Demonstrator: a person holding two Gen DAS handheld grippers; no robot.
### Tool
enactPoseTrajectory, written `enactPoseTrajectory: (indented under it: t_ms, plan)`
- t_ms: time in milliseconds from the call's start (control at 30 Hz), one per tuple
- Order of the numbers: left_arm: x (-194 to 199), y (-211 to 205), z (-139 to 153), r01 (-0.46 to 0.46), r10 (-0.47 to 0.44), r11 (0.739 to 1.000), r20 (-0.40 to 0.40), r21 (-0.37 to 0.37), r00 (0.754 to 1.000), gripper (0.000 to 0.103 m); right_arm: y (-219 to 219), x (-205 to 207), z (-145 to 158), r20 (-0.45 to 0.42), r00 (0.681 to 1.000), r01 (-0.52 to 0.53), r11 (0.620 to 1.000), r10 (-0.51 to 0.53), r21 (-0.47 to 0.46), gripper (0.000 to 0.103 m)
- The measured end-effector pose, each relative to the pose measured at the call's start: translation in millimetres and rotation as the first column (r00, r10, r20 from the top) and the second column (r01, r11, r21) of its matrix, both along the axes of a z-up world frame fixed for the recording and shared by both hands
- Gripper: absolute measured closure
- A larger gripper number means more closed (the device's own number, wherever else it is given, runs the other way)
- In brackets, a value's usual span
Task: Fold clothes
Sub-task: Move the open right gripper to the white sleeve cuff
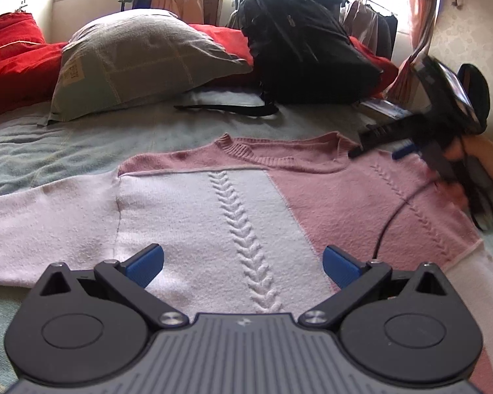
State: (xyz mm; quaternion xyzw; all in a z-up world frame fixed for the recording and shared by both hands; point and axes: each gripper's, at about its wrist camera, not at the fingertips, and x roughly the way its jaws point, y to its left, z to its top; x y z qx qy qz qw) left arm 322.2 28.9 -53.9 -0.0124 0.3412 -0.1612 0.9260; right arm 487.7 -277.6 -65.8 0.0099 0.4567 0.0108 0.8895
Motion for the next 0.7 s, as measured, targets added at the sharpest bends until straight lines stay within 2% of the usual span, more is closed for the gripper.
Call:
enactPoseTrajectory:
  t_ms: [100, 200, 333, 533, 600, 700]
  plan:
    - [1.2, -2.2, -1.6, 0.003, -0.003, 1.0, -0.004, 0.005, 1.0, 0.001, 5.0, -15.8, -18.4, 0.003, 0.997, -0.071, 0.997, 0.071, -0.005, 0.0]
    - [2.5, -5.7, -4.5, 0.01, -0.01, 1.0, -0.01, 0.015, 1.0, 0.001, 7.2, -12.4, -31.9, 0.126, 0.988, -0.09, 0.995, 0.095, -0.047, 0.0]
    - [3.9, -7.9, -6.7, 0.007, -0.007, 1.0, -0.012, 0.025, 1.0, 0.001, -0.9, 26.0, -29.3, 0.127, 0.992, -0.018, 0.999, 0.022, -0.034, 0.0]
    - [2.0, -9.3, -6.3, 0.013, -0.013, 0.999, -0.007, 0.031, 1.0, 0.001, -5.6, 12.4, 9.9, 0.114, 0.991, -0.065, 0.997, 0.071, -0.051, 0.0]
    - [1.5, -9.6, -5.9, 0.021, -0.021, 0.999, -0.006, 0.025, 1.0, 0.001, -19.2, -19.7, 36.8, 0.166, 0.98, -0.104, 0.994, 0.11, -0.045, 0.0]
    - [2.1, -11.4, -7.4, 0.022, -0.021, 0.999, -0.013, 0.032, 1.0, 0.001, -46.4, -70.5, 67.4, 0.254, 0.961, -0.102, 0.994, 0.109, -0.039, 0.0]
